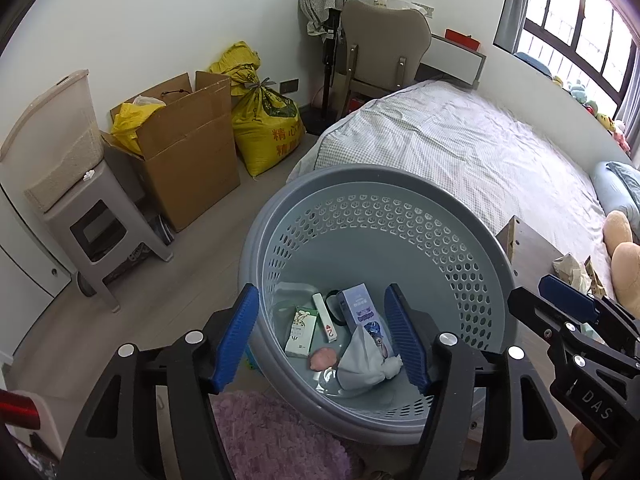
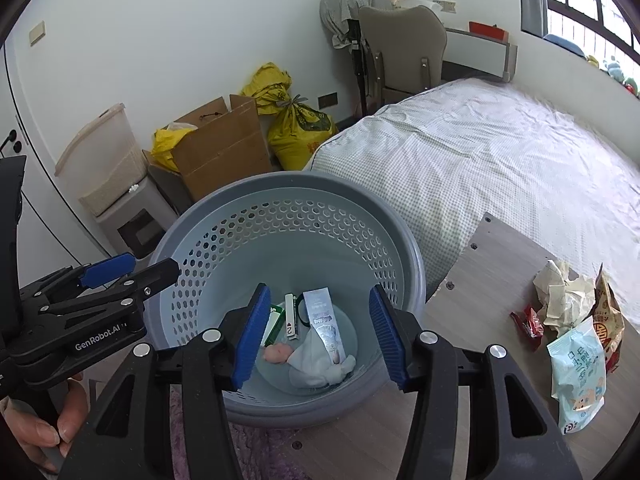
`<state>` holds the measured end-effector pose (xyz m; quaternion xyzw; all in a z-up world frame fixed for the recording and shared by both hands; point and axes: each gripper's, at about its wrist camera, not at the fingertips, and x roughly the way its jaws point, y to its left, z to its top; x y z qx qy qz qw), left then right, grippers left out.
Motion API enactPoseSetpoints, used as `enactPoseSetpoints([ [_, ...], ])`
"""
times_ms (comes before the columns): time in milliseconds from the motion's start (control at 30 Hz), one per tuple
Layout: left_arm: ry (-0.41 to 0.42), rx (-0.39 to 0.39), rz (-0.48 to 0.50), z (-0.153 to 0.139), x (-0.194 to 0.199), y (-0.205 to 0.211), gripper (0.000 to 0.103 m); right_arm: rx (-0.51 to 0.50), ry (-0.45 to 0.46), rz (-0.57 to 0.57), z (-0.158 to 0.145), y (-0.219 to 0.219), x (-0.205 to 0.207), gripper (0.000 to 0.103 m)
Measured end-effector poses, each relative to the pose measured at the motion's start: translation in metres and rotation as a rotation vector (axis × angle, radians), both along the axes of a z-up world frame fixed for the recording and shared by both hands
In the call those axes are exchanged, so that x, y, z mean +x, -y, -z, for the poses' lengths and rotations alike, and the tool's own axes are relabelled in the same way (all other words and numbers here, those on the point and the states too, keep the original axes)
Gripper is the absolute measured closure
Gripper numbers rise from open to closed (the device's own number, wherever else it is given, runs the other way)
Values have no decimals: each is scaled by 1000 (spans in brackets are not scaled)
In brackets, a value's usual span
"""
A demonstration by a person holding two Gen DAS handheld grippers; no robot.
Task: Collect trash
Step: 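Open both grippers to drop the card and cloth into the basket, then move both grippers from the basket back to the table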
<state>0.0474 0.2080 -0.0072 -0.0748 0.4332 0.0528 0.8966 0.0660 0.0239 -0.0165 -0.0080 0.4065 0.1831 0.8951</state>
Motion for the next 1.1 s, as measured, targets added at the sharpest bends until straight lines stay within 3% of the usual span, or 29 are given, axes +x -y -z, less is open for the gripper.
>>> enactPoseSetpoints([
  [567, 34, -2, 22, -14, -25, 15, 36, 5, 35, 50, -15, 23, -32, 49],
  [1100, 40, -9, 149, -18, -35, 86, 36, 7, 47, 206, -19, 101, -65, 47],
])
